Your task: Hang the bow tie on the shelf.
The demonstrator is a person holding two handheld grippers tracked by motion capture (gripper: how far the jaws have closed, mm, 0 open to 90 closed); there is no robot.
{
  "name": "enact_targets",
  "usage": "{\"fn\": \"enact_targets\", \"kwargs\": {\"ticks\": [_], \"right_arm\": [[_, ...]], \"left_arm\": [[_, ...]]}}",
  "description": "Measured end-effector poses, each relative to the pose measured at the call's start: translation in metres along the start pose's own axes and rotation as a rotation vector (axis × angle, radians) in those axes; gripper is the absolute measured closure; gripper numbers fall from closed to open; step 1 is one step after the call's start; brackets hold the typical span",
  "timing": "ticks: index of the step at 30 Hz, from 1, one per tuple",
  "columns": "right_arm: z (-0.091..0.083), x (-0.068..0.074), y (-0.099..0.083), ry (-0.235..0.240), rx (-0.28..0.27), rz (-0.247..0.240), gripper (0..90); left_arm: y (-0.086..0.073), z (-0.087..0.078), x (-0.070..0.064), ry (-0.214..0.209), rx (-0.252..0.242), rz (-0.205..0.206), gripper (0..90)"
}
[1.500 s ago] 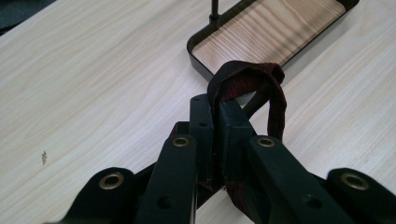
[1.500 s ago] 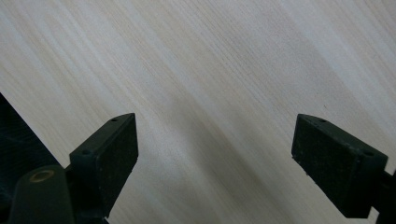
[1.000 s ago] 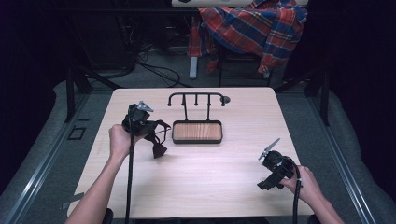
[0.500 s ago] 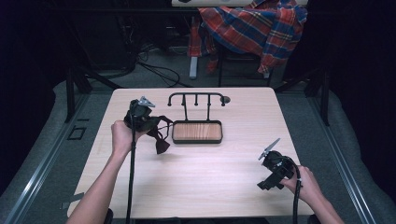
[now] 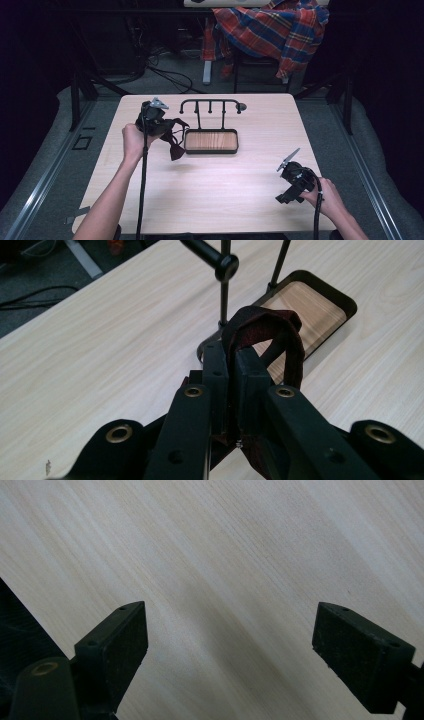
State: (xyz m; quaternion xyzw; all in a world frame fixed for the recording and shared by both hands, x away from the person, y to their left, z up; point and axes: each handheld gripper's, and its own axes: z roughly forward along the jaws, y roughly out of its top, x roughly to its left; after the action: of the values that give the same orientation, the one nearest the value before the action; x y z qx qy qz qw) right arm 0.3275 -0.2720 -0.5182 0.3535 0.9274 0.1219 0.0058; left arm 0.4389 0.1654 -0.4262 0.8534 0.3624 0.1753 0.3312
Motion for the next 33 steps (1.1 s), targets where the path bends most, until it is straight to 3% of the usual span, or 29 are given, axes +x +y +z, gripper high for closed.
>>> {"fn": "enact_targets", "kwargs": {"ticks": [23,27,33], "right_arm": [[0.0,0.0,0.0,-0.001,-0.003,0.003,14.3],[0.001,0.001,0.0,-0.001,-0.008,0.009,14.3],[0.0,0.0,-0.001,-0.005,-0.004,0.008,14.3]], "left_arm": [[0.023,-0.004,0.002,-0.003,-0.078,-0.003,85.2],[0.028,-0.003,0.008,0.004,-0.104,-0.024,85.2],[0.029,0.008,0.013,0.021,-0.094,-0.046,85.2]]}}
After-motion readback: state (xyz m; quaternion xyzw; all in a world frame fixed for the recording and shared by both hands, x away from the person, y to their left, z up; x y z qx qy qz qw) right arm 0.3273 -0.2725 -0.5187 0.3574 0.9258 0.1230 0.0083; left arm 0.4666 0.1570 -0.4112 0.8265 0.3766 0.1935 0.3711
